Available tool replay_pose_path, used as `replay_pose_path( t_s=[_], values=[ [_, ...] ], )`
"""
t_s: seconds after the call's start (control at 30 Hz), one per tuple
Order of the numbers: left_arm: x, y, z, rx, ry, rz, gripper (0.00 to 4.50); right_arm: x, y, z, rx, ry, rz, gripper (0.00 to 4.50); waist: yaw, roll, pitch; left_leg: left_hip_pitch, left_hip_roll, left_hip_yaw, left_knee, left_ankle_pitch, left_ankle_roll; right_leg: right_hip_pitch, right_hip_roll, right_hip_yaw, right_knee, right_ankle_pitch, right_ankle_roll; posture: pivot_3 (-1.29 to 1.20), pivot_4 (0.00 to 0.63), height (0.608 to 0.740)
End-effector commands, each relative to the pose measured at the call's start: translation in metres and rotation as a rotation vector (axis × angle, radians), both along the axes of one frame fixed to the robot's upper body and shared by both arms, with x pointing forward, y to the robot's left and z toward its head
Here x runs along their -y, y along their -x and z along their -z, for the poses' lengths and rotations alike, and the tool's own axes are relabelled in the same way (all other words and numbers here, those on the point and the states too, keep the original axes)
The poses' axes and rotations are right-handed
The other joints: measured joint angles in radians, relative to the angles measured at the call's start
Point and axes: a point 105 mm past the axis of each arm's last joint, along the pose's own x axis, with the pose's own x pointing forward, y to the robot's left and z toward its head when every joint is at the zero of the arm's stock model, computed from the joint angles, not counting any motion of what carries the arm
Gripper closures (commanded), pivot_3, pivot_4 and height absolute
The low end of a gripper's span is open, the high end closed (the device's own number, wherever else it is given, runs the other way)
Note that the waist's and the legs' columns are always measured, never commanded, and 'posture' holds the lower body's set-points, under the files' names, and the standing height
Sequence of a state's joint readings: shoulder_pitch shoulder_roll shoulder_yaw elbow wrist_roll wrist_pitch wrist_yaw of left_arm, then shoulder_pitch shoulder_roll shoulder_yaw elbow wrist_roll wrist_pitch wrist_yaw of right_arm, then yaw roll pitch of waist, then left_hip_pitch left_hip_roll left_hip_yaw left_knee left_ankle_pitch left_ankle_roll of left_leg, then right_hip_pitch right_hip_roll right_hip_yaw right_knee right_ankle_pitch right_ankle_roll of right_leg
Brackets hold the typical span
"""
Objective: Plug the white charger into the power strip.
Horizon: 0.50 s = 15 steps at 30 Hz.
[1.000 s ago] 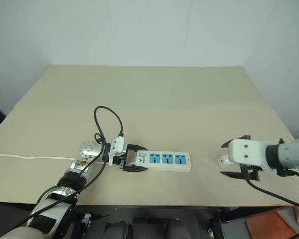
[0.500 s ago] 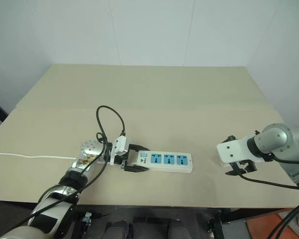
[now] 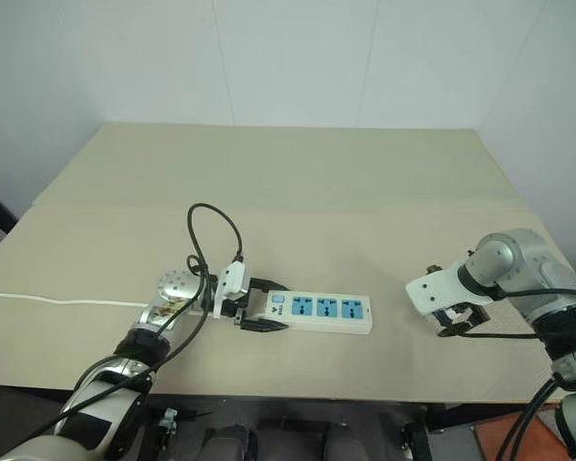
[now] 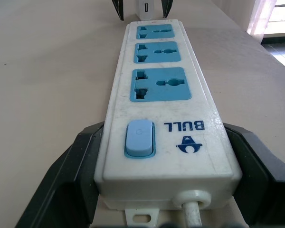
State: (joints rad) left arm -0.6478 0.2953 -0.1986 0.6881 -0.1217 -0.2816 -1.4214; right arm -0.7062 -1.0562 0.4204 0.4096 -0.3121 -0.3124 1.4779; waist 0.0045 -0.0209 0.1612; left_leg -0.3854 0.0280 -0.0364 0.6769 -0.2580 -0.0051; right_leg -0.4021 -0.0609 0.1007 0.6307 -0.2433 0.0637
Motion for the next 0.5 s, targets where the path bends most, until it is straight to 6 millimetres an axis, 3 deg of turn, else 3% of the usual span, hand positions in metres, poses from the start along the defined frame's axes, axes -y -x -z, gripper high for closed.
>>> replay_pose_path(
  t_s=[0.03, 0.17, 0.27, 0.5],
  values=[
    [0.005, 0.007, 0.008, -0.021, -0.020, 0.021, 1.19, 0.003, -0.001, -0.002, -0.017, 0.026, -0.011, 0.00, 0.000, 0.000, 0.000, 0.000, 0.000, 0.000, 0.000, 0.000, 0.000, 0.000, 0.000, 0.000, 0.000, 0.000, 0.000, 0.00, 0.150, 0.740],
    [0.004, 0.006, 0.008, -0.017, -0.022, 0.014, 1.19, 0.003, 0.001, 0.003, -0.045, 0.024, -0.017, 0.00, 0.001, 0.000, 0.000, 0.000, 0.000, 0.000, 0.000, 0.000, 0.000, 0.000, 0.000, 0.000, 0.000, 0.000, 0.000, 0.00, 0.150, 0.740],
    [0.003, 0.005, 0.008, -0.014, -0.023, 0.009, 1.19, 0.002, 0.006, 0.006, -0.081, 0.023, -0.033, 0.59, 0.000, 0.000, 0.000, 0.000, 0.000, 0.000, 0.000, 0.000, 0.000, 0.000, 0.000, 0.000, 0.000, 0.000, 0.000, 0.00, 0.150, 0.740],
    [0.003, 0.004, 0.007, -0.011, -0.025, 0.003, 1.19, -0.003, 0.010, 0.013, -0.096, 0.017, -0.045, 2.85, -0.013, 0.000, 0.000, 0.008, 0.000, 0.000, 0.000, 0.000, 0.000, 0.008, 0.000, 0.000, -0.001, 0.000, 0.000, 0.00, 0.150, 0.740]
  ],
)
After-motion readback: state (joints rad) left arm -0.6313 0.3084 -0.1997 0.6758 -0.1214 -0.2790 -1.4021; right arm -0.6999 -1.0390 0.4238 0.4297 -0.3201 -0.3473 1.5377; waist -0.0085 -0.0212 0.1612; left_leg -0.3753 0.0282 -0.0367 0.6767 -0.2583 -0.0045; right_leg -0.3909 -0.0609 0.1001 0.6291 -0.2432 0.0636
